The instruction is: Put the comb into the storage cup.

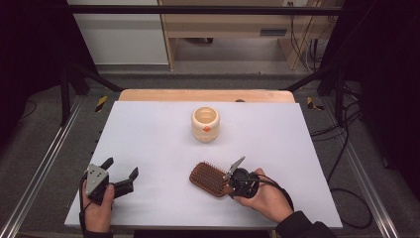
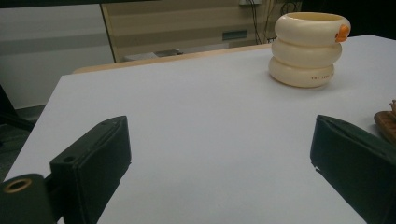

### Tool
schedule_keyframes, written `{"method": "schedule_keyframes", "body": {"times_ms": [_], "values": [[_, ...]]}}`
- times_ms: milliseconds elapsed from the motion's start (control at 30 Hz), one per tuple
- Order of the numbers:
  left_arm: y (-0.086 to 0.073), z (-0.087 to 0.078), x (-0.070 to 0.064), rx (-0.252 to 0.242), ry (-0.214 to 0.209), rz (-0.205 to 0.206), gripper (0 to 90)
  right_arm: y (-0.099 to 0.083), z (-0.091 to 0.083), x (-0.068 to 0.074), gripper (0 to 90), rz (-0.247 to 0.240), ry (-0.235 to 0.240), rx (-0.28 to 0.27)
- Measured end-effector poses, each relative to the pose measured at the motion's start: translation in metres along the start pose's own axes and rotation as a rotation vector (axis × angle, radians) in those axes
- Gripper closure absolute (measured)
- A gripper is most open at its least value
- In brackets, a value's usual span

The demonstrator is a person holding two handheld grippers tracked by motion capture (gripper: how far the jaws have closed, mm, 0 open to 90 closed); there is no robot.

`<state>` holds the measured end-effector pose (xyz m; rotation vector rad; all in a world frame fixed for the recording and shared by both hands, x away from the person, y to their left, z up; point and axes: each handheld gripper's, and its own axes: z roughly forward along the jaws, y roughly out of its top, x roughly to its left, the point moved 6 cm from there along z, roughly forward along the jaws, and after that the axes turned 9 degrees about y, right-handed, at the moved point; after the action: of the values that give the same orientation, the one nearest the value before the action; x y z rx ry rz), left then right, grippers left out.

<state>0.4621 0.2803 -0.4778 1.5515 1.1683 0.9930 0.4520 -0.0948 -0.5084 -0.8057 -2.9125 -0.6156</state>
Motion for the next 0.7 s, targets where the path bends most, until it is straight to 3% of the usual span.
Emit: {"method": "schedule_keyframes", "body": {"times_ms": [233, 333, 467, 567, 700], "values": [[0.007, -0.004, -0.004, -0.033, -0.017, -0.005, 5.2, 0.000, -0.007, -0.005, 72.9, 0.011, -0.024, -0.116], [0.010, -0.005, -0.012, -0.038, -0.065, -0.022, 4.9, 0.004, -0.017, -0.011, 72.9, 0.015, -0.046, -0.201], [0.026, -0.007, -0.030, -0.104, -0.083, -0.015, 4.6, 0.007, -0.030, -0.020, 72.9, 0.028, -0.079, -0.321], [0.047, -0.010, -0.047, -0.143, -0.127, -0.010, 4.8, 0.008, -0.037, -0.026, 72.9, 0.031, -0.104, -0.398], [0.070, -0.009, -0.073, -0.155, -0.197, -0.061, 5.1, 0.010, -0.045, -0.034, 72.9, 0.062, -0.116, -0.508]]}}
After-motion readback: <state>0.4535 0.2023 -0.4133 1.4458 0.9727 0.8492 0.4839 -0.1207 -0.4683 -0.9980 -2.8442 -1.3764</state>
